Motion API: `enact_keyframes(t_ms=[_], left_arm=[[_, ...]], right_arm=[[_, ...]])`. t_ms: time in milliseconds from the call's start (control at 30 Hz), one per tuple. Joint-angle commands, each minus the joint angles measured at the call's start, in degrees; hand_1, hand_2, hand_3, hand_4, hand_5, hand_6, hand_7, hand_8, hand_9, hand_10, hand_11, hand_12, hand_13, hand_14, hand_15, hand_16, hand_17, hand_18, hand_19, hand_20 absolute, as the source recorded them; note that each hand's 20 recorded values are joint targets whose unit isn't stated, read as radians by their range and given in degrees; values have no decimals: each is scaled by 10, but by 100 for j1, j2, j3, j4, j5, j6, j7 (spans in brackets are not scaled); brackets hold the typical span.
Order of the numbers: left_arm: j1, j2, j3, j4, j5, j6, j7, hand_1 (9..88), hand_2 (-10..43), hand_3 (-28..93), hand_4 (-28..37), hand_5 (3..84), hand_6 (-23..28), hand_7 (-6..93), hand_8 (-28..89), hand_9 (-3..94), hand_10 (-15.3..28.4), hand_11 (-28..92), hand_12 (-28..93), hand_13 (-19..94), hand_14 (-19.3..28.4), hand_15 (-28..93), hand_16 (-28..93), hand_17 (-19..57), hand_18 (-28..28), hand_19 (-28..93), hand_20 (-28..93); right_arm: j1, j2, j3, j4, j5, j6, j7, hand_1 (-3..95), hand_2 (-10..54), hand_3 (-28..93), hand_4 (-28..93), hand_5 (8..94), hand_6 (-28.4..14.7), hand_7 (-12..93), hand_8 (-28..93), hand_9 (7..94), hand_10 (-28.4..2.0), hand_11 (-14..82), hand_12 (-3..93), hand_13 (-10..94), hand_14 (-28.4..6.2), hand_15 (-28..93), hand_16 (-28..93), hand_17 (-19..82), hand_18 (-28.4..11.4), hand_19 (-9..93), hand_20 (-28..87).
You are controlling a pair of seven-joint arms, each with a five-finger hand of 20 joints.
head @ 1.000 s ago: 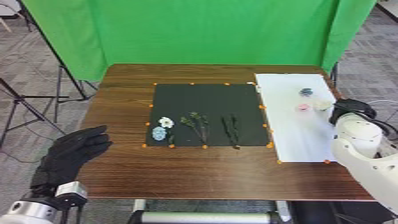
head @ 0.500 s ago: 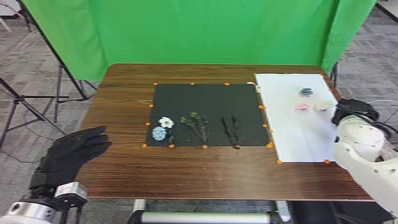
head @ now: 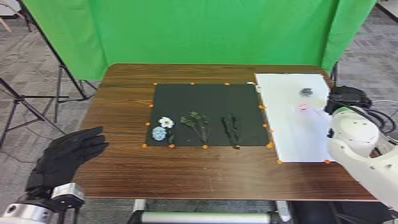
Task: Arrange flowers
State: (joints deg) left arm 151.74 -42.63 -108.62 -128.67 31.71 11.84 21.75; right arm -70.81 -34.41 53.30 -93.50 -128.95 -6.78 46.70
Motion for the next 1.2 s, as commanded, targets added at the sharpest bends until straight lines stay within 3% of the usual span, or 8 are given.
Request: enact_keyframes(t_ms=[33,267,633,933,1200], left_arm=[[163,-95,-119,-87,35,7,-90,275,39,831,-158,457,131,195,-106,404,226,366,108,275,284,639,-142,-88,226,588,106],[224,-164,-196,-113,60,-12,-137,276,39,830,-158,457,131,195,-106,404,227,366,108,275,284,639,-142,-89,227,588,106],[302,-160,-303,-161,51,27,-121,275,38,831,-158,457,131,196,-106,404,226,366,108,275,284,639,-142,-88,227,589,106],[230,-115,-278,-139,37,32,-102,276,38,831,-159,457,131,196,-106,404,226,367,108,275,284,639,-141,-88,226,588,106],[70,-57,-306,-84,57,-37,-187,275,37,830,-160,457,131,196,-105,405,226,367,108,275,284,639,-141,-88,227,589,106]], right_arm=[[444,-202,84,-439,-94,123,-398,592,-95,747,-283,784,20,266,-14,920,-57,92,350,804,-20,782,203,439,-191,932,238],[720,-316,-149,-690,-46,144,-632,592,-95,748,-283,785,18,265,-14,922,-58,92,350,805,-20,787,207,441,-191,932,243],[1271,-726,-751,-1083,101,313,-1397,591,-95,750,-283,785,19,265,-12,920,-57,93,351,801,-17,791,212,431,-187,932,247],[1692,-1636,-1530,-1088,-100,403,-1865,585,-95,753,-283,779,23,272,-15,917,-55,94,352,797,-16,794,214,423,-185,932,235],[1838,-2499,-2174,-880,-531,536,-2174,584,-95,753,-283,777,25,277,-18,916,-54,94,352,797,-14,797,214,418,-183,932,228]])
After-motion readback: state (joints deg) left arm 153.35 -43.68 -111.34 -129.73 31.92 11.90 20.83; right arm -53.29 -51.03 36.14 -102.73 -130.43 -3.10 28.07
